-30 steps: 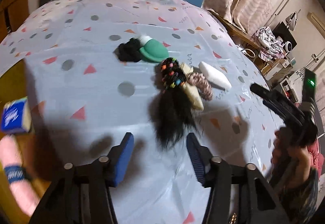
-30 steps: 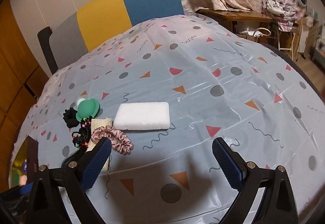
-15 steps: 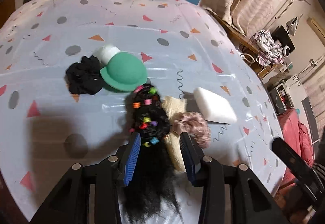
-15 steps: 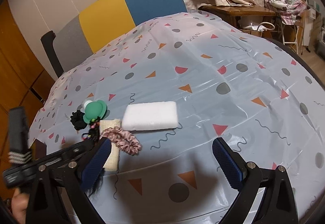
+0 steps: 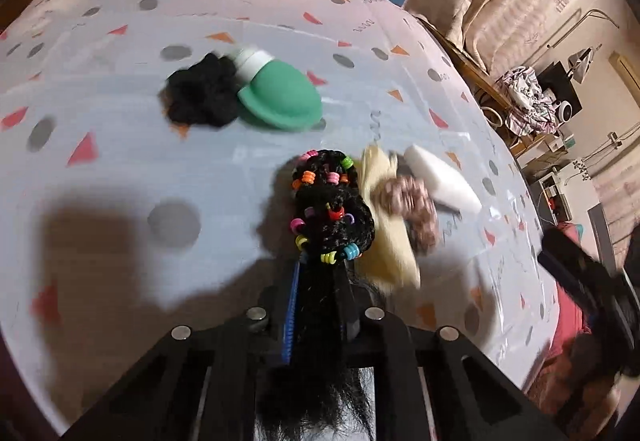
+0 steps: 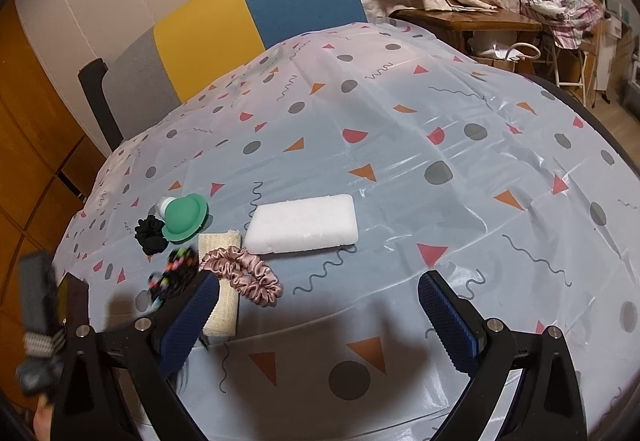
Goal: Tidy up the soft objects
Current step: 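Grasp the black beaded hair extension with the left tool, then grasp the brown satin scrunchie with the right tool while the left tool holds the hair, then carry the beaded hair extension with the left tool over the gold tray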
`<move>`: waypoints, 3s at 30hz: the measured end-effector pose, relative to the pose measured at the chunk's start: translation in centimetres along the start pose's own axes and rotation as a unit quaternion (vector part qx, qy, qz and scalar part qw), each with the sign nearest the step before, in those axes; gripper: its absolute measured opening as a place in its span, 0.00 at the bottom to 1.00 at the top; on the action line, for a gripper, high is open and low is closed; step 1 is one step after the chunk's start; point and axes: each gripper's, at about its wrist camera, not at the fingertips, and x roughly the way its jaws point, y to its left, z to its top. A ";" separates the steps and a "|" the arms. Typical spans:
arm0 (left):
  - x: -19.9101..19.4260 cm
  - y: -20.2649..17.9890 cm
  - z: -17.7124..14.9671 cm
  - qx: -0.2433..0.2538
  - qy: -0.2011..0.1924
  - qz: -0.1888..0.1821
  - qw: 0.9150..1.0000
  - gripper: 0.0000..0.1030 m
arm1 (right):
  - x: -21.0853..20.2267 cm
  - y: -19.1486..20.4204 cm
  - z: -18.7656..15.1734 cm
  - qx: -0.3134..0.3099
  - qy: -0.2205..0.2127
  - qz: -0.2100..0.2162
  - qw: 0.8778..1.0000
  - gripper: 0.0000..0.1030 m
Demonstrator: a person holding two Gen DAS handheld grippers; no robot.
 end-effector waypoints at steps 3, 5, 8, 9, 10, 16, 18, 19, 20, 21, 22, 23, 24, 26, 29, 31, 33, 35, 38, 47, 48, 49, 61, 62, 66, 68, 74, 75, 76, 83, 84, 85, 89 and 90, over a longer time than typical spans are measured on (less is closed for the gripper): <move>-1.2 -0.4 -2.8 0.015 -0.001 0.027 1.000 0.14 | 0.1 -0.3 -0.1 0.006 0.007 0.002 1.000 0.98; -1.6 -0.7 -4.6 0.029 -0.002 0.045 0.999 0.16 | 0.2 -0.5 -0.2 0.014 0.011 0.005 1.000 0.98; -1.5 -1.2 -5.7 0.045 -0.014 0.058 0.997 0.27 | 0.5 -0.8 -0.3 0.022 0.017 0.007 1.000 0.97; -1.4 -1.4 -5.6 0.049 -0.013 0.057 0.997 0.29 | 0.5 -0.9 -0.3 0.023 0.017 0.005 1.000 0.97; -1.3 -1.5 -5.5 0.051 -0.011 0.059 0.997 0.31 | 0.6 -0.9 -0.4 0.023 0.019 0.004 1.000 0.97; -0.2 -2.7 -4.3 0.084 -0.004 0.102 0.991 0.32 | 1.2 -0.6 -0.5 0.020 0.031 0.025 0.999 0.96; 0.0 -2.7 -4.4 0.094 -0.014 0.103 0.990 0.32 | 1.3 0.0 -0.6 0.006 0.034 0.033 0.999 0.93; 0.0 -2.7 -4.6 0.097 -0.020 0.101 0.990 0.32 | 1.3 0.4 -0.7 -0.005 0.036 0.038 0.999 0.91; -0.1 -2.5 -4.9 0.100 -0.030 0.097 0.990 0.32 | 1.4 0.9 -0.8 -0.014 0.038 0.046 0.998 0.88; -0.2 -2.3 -5.2 0.103 -0.038 0.092 0.990 0.32 | 1.5 1.3 -0.9 -0.022 0.041 0.054 0.997 0.84; -0.3 -2.1 -5.4 0.106 -0.044 0.090 0.989 0.30 | 1.7 1.8 -1.1 -0.034 0.045 0.058 0.997 0.83; -0.4 -1.9 -5.7 0.111 -0.054 0.087 0.989 0.27 | 1.9 2.3 -1.2 -0.048 0.047 0.060 0.996 0.80; -0.4 -1.7 -5.9 0.115 -0.061 0.085 0.988 0.26 | 2.2 2.8 -1.3 -0.058 0.050 0.062 0.995 0.78; -0.6 -1.3 -6.0 0.112 -0.070 0.076 0.988 0.22 | 2.9 4.0 -1.4 -0.082 0.058 0.071 0.992 0.78; -0.7 -0.9 -5.9 0.101 -0.071 0.068 0.990 0.22 | 5.0 5.5 -1.1 -0.112 0.077 0.074 0.988 0.79; -0.6 -1.0 -5.8 0.099 -0.071 0.067 0.990 0.21 | 7.0 6.2 -1.0 -0.125 0.094 0.060 0.986 0.80; -0.6 -1.0 -5.9 0.095 -0.075 0.064 0.991 0.21 | 8.5 6.3 -0.8 -0.124 0.101 0.050 0.986 0.80; -0.6 -0.8 -6.0 0.090 -0.078 0.060 0.991 0.21 | 9.7 6.0 -0.3 -0.103 0.107 0.063 0.987 0.80; -0.6 -0.8 -6.1 0.089 -0.082 0.058 0.991 0.21 | 10.8 5.6 0.4 -0.067 0.107 0.081 0.989 0.80; -0.8 -0.4 -6.1 0.086 -0.083 0.054 0.991 0.20 | 8.5 7.2 -0.4 -0.122 0.126 0.096 0.980 0.21; -0.8 -0.4 -6.2 0.088 -0.082 0.056 0.991 0.19 | 7.7 7.1 -0.7 -0.129 0.128 0.098 0.978 0.21; -0.9 -0.4 -6.2 0.087 -0.081 0.056 0.991 0.17 | 6.9 6.9 -1.1 -0.134 0.130 0.097 0.978 0.21; -2.8 -1.1 -8.4 0.081 -0.075 0.086 0.990 0.13 | 7.1 4.7 -5.1 -0.182 0.149 0.004 0.972 0.21; -3.1 -1.2 -8.7 0.082 -0.076 0.087 0.990 0.13 | 7.2 4.7 -5.1 -0.184 0.148 0.005 0.972 0.21; -4.5 -1.5 -9.7 0.086 -0.085 0.086 0.989 0.13 | 7.2 4.6 -5.2 -0.186 0.145 0.009 0.972 0.21; -5.2 -1.7 -10.0 0.086 -0.088 0.083 0.989 0.13 | 7.0 5.0 -5.4 -0.192 0.139 0.006 0.971 0.21; -7.7 -2.4 -10.8 0.092 -0.110 0.076 0.987 0.13 | 6.8 5.7 -5.9 -0.223 0.126 -0.012 0.966 0.21; -8.1 -2.5 -10.8 0.093 -0.113 0.075 0.986 0.13 | 6.8 5.7 -6.0 -0.227 0.126 -0.013 0.966 0.21; -8.4 -2.7 -10.9 0.093 -0.115 0.075 0.986 0.13 | 6.9 5.8 -6.0 -0.229 0.125 -0.014 0.965 0.22; -11.6 -2.8 -11.0 0.085 -0.141 0.055 0.985 0.13 | 6.9 5.9 -6.2 -0.240 0.118 -0.014 0.964 0.22; -12.2 -2.6 -10.9 0.081 -0.145 0.051 0.985 0.13 | 6.8 5.8 -6.2 -0.241 0.118 -0.014 0.963 0.22; -12.6 -2.5 -10.9 0.078 -0.148 0.048 0.985 0.13 | 6.9 5.8 -6.2 -0.241 0.117 -0.014 0.963 0.22; -15.1 -1.0 -10.8 0.049 -0.164 0.039 0.984 0.13 | 6.9 5.9 -6.3 -0.248 0.114 -0.016 0.962 0.22; -16.0 -0.4 -10.8 0.040 -0.171 0.039 0.984 0.13 | 6.8 6.0 -6.3 -0.250 0.113 -0.017 0.962 0.22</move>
